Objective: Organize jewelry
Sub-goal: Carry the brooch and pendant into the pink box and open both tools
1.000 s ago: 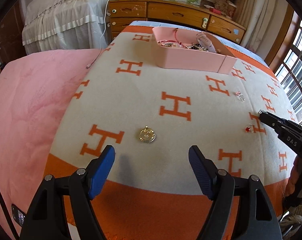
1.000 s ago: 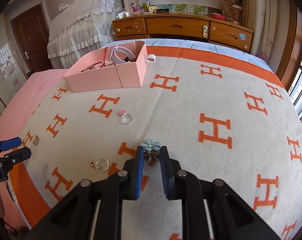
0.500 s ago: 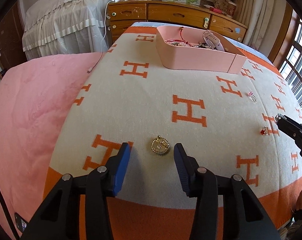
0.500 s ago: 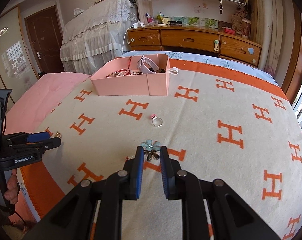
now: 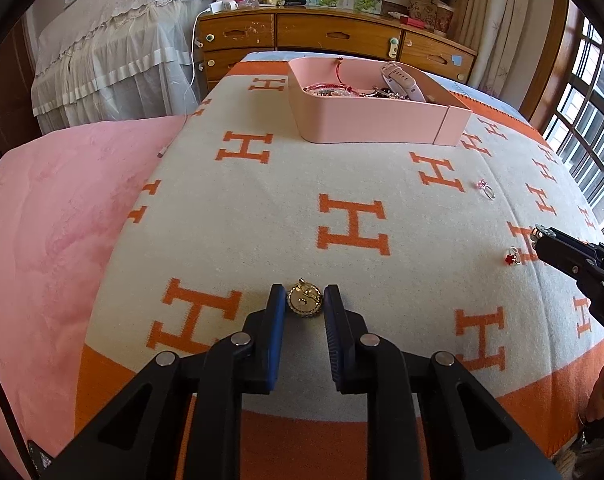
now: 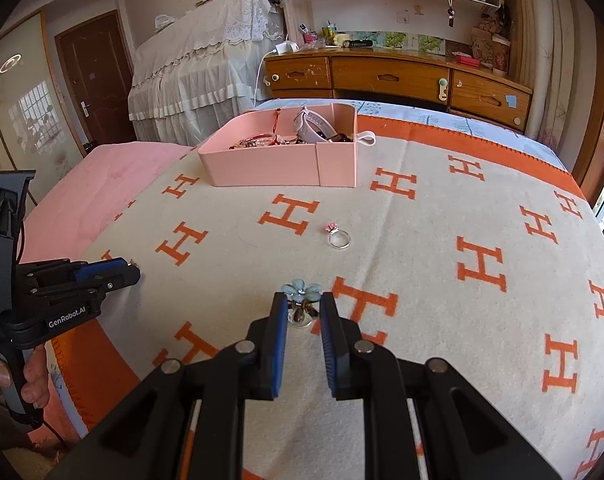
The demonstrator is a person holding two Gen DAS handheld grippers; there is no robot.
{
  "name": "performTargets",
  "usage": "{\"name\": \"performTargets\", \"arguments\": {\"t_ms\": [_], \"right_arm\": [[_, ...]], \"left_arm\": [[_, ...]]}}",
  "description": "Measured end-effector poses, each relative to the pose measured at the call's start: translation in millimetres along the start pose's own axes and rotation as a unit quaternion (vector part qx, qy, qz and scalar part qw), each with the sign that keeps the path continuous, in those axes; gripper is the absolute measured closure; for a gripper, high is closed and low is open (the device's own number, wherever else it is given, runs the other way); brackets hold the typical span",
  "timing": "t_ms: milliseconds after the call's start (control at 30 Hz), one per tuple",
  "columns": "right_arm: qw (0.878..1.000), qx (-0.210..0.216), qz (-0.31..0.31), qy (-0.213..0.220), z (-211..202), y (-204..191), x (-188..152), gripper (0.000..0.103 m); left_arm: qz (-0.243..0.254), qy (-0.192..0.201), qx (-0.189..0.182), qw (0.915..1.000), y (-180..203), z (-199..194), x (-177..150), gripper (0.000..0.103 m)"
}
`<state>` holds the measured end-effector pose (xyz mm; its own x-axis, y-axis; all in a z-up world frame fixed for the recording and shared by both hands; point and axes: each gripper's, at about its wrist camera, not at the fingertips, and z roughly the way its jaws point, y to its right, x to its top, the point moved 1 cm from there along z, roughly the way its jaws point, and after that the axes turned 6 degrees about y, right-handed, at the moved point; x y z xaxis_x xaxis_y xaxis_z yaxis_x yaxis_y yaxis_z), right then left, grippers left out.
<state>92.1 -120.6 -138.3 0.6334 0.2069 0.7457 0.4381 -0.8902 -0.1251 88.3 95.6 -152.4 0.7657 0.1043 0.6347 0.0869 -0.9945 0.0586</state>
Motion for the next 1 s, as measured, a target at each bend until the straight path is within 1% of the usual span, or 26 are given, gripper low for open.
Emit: {"name": "performTargets", "arguments": {"t_ms": [100, 200, 333, 433, 500, 633, 800, 900, 1000], "right_arm": [[1.0, -0.001, 0.001, 0.005, -3.5, -0.2, 1.8, 0.087], [1.0, 0.004, 0.004, 0.009, -6.9, -1.0, 5.8, 0.087], [0.999, 0.028, 0.02, 0.007, -12.4, 0.6, 16.9, 0.087], [0.998, 0.047, 0.036, 0.012, -20.0, 2.6, 33.1, 0.087], [0.997, 0.064, 0.048, 0.014, -26.2, 4.3, 48.1, 0.087], [0.994, 0.088, 0.063, 0.031, -42.6, 6.6, 86.5, 0.087], [0.991, 0.105, 0.063, 0.061, -65.8, 6.7, 144.3, 0.087], [0.99, 0.1, 0.054, 0.082, -72.4, 3.6, 174.0, 0.087], [0.991, 0.083, 0.047, 0.095, -63.9, 2.3, 197.1, 0.087]], "left_arm": [[0.006, -0.009, -0.023, 0.9997, 8.0, -2.6, 0.9, 0.086], [0.019, -0.001, -0.036, 0.9992, 18.7, -10.6, 8.6, 0.086], [0.032, 0.02, -0.051, 0.998, 29.3, -28.3, 32.5, 0.086], [0.042, 0.039, -0.055, 0.9969, 35.6, -40.5, 57.3, 0.086], [0.047, 0.049, -0.059, 0.9959, 38.9, -47.8, 73.5, 0.086], [0.062, 0.046, -0.064, 0.995, 42.7, -53.9, 107.0, 0.086], [0.089, 0.064, -0.04, 0.9932, 44.1, -65.3, 153.0, 0.086], [0.096, 0.078, -0.025, 0.992, 43.7, -67.4, 180.4, 0.086], [0.098, 0.08, -0.014, 0.9919, 44.1, -57.1, 203.4, 0.086]]}}
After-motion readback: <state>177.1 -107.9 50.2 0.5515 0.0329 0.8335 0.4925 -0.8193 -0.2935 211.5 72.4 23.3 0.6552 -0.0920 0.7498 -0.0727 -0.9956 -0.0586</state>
